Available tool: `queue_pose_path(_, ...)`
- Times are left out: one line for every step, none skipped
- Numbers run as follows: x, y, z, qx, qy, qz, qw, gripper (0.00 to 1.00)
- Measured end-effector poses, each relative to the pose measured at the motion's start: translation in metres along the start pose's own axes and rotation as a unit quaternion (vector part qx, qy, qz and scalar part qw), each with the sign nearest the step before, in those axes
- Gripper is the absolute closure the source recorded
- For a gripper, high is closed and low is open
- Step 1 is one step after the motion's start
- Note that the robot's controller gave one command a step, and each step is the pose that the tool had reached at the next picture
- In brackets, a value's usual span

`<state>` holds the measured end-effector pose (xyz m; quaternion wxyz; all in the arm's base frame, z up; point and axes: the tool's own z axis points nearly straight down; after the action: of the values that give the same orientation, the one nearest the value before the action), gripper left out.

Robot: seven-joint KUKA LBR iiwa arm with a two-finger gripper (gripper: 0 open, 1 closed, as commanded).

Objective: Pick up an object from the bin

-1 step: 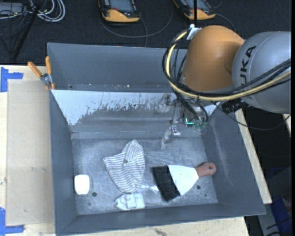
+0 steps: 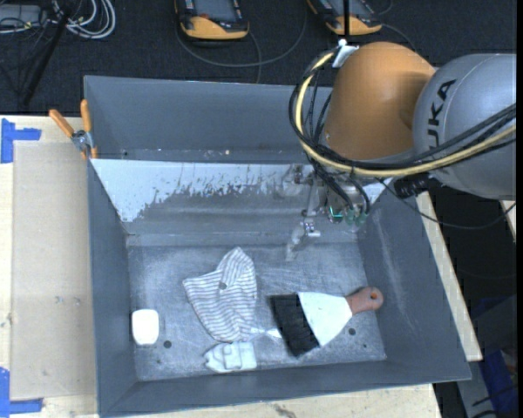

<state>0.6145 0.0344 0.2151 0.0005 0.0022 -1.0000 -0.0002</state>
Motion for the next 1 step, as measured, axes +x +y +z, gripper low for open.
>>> queue_pose_path(0.0107,0.0288,0.0543,0.000,-0.0026,0.001,1.0000,0.00)
